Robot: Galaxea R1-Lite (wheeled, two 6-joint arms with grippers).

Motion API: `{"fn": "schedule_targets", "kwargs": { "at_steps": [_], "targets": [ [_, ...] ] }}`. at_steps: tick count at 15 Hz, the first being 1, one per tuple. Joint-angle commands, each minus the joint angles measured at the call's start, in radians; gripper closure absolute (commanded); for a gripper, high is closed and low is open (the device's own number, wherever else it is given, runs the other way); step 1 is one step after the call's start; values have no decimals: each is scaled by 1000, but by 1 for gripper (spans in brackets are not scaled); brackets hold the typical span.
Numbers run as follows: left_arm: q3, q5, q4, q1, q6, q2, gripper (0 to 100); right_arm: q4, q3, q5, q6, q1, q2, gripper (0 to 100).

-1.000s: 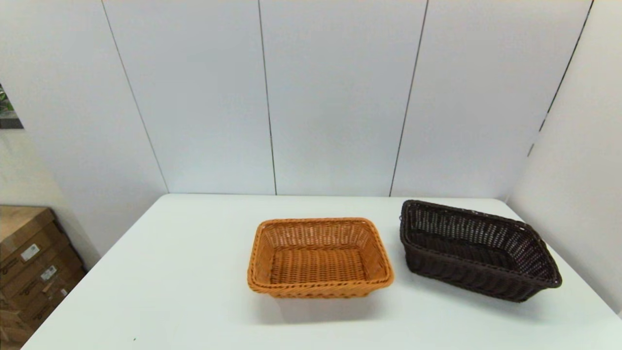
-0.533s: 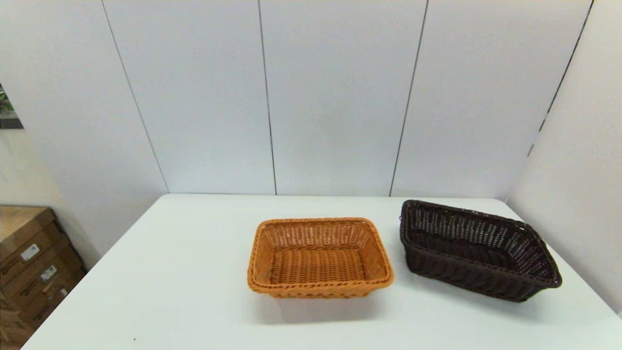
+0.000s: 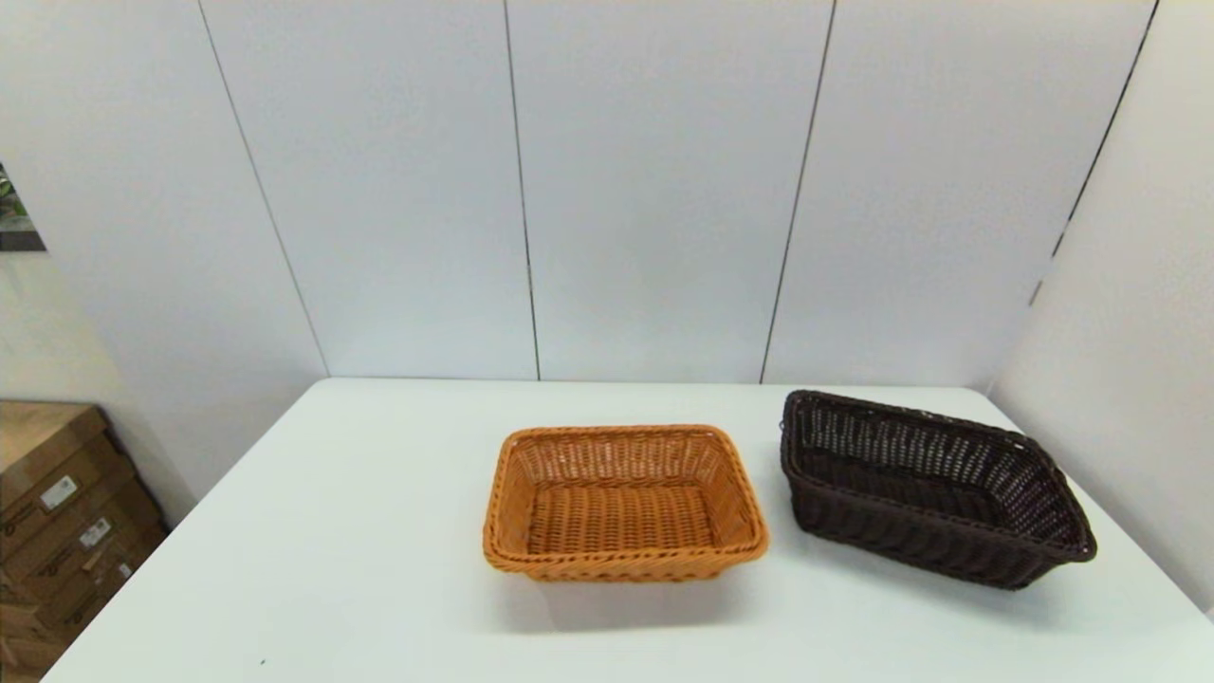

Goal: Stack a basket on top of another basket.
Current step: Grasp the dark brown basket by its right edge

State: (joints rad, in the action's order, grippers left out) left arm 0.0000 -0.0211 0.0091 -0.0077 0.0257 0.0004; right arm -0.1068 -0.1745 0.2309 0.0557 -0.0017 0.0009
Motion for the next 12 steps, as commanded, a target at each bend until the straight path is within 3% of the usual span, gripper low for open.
{"fn": "schedule_targets", "kwargs": {
  "at_steps": [1, 4, 12],
  "targets": [
    [2, 0, 0, 0, 0, -2, 0, -160, -108, 21, -1, 0, 31, 0],
    [2, 0, 0, 0, 0, -2, 0, -225, -178, 18, -2, 0, 139, 0],
    [2, 0, 0, 0, 0, -2, 0, -228, -358, 8, -2, 0, 627, 0]
  ]
}}
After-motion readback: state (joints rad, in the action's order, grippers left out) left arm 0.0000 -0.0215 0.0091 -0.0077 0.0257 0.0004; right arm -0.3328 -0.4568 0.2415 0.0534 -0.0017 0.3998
